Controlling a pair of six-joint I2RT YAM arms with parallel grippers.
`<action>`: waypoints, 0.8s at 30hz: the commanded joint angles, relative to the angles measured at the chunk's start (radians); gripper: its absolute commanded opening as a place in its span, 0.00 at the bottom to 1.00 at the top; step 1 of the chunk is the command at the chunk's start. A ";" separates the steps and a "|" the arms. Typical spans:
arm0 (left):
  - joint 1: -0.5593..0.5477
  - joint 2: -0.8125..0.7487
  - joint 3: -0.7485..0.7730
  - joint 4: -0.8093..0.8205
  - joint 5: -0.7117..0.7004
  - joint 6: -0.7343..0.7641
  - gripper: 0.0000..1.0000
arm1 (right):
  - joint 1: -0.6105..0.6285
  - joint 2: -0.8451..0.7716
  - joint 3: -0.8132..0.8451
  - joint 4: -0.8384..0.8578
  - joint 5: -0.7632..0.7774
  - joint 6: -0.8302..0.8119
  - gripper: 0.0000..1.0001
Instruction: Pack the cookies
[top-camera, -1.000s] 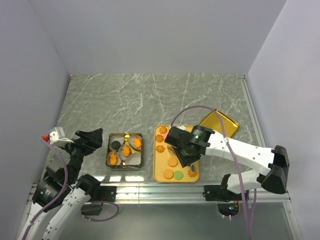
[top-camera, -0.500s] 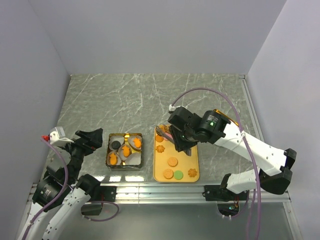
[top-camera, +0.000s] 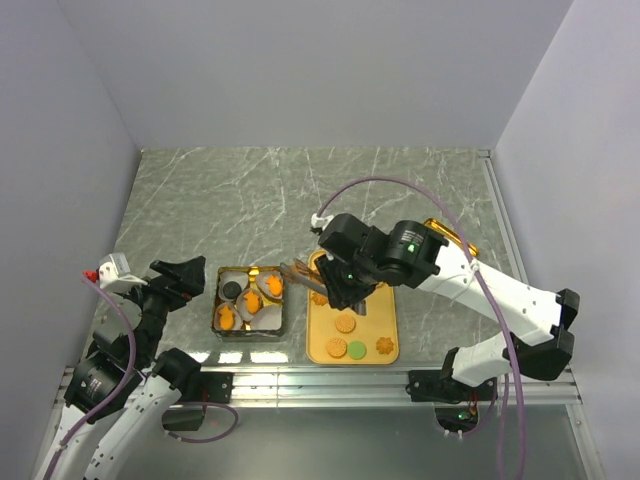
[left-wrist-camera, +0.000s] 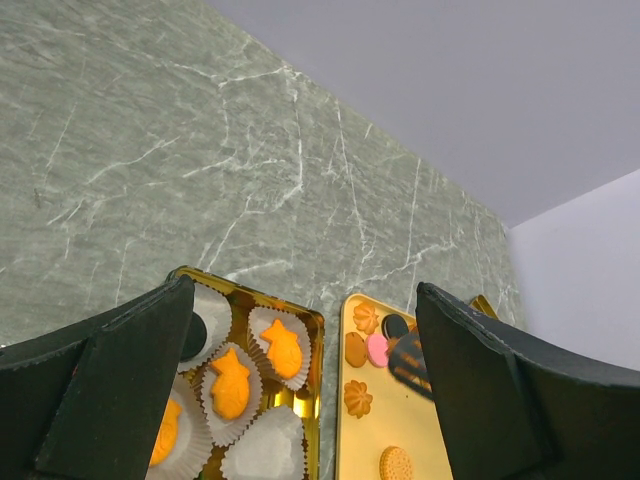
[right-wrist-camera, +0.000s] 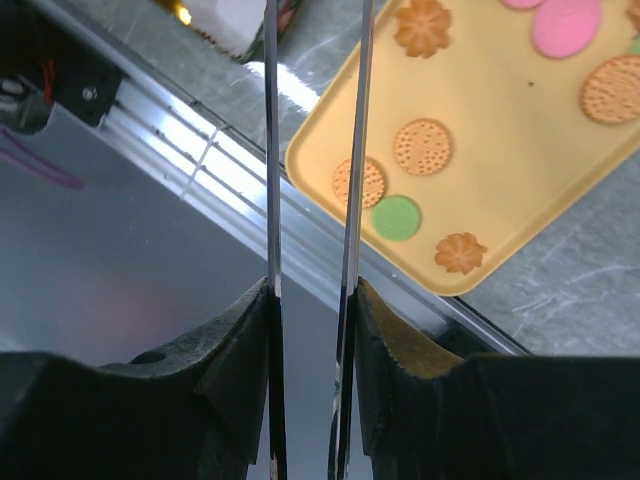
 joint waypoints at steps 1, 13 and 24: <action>-0.003 0.006 0.036 0.013 -0.012 -0.009 0.99 | 0.048 0.023 0.045 0.058 -0.014 -0.024 0.31; -0.005 0.006 0.037 0.007 -0.012 -0.017 0.99 | 0.135 0.083 0.004 0.101 -0.012 -0.007 0.30; -0.003 0.001 0.038 0.002 -0.016 -0.023 1.00 | 0.160 0.112 -0.064 0.142 -0.015 0.010 0.29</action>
